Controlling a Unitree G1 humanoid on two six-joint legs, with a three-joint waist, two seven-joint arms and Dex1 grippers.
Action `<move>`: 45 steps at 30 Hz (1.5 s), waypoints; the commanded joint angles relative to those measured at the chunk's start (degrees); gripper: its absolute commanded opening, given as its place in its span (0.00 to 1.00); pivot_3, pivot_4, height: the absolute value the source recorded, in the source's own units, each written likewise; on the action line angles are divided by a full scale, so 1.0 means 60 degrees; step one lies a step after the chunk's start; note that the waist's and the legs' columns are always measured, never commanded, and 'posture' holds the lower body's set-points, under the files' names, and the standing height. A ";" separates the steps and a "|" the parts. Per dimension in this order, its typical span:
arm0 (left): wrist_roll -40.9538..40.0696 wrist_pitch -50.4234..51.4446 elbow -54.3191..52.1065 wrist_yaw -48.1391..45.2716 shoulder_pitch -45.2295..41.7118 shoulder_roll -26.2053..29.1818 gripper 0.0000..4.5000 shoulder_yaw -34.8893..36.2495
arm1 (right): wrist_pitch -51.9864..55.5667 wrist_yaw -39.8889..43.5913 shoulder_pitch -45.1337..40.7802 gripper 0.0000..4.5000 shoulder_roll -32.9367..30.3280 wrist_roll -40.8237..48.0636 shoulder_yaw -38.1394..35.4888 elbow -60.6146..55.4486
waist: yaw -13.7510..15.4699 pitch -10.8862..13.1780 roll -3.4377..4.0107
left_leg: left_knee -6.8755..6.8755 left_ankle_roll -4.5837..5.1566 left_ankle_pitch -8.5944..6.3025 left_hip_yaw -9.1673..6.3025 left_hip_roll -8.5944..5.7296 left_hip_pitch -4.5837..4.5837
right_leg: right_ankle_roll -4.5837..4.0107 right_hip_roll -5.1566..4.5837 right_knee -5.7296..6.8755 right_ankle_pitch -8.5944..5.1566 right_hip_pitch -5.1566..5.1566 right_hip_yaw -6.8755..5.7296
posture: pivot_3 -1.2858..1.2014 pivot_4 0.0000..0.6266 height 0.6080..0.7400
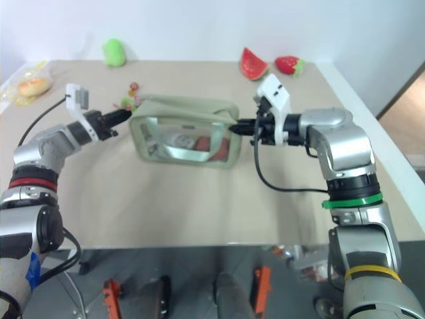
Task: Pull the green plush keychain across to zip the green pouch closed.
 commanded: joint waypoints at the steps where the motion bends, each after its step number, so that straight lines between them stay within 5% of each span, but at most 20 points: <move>1: -0.0181 -0.0329 -0.0381 0.0224 -0.0567 0.0089 0.00 0.0385 | -0.0108 0.0029 -0.0167 0.00 -0.0006 0.0190 -0.0242 -0.0235 | 0.0000 0.0000 0.0000 | 0.0000 0.0000 0.0000 0.0000 0.0000 0.0000 | 0.0000 0.0000 0.0000 0.0000 0.0000 0.0000 | 0.52 0.24 1.00; 23: 0.0234 -0.0849 -0.4904 -0.1662 -0.1128 -0.0720 0.00 -0.1895 | -0.0030 -0.0115 -0.0085 0.00 -0.0137 0.0186 -0.0385 -0.0343 | -0.0010 0.0000 0.0001 | 0.0001 -0.0004 0.0003 0.0000 -0.0002 -0.0005 | 0.0006 0.0004 0.0002 0.0001 -0.0002 0.0013 | 0.52 0.24 1.00; 24: 0.0258 -0.0712 -0.4840 -0.1681 -0.1115 -0.0698 0.15 -0.1963 | -0.0016 -0.0131 -0.0070 0.00 -0.0154 0.0198 -0.0403 -0.0369 | -0.0007 0.0000 0.0001 | 0.0001 -0.0004 0.0003 0.0001 -0.0003 -0.0005 | 0.0007 0.0003 0.0002 0.0000 -0.0001 0.0013 | 0.52 0.24 1.00; 33: 0.0557 -0.1095 -0.4419 -0.1724 -0.1112 -0.0544 0.81 -0.1968 | 0.0025 -0.0214 -0.0081 0.00 -0.0150 0.0260 -0.0393 -0.0411 | 0.0016 0.0001 0.0001 | 0.0004 -0.0003 0.0003 0.0000 -0.0003 -0.0006 | 0.0007 0.0003 0.0002 0.0000 -0.0002 0.0013 | 0.52 0.24 1.00; 45: -0.0006 -0.0372 -0.4598 -0.1766 -0.0985 0.0102 0.81 -0.1351 | -0.0059 -0.0230 -0.0210 0.00 0.0010 0.0317 -0.0283 -0.0259 | 0.0021 0.0001 0.0001 | 0.0005 -0.0003 0.0003 -0.0002 -0.0003 -0.0007 | 0.0008 0.0003 0.0002 0.0000 -0.0002 0.0012 | 0.52 0.24 1.00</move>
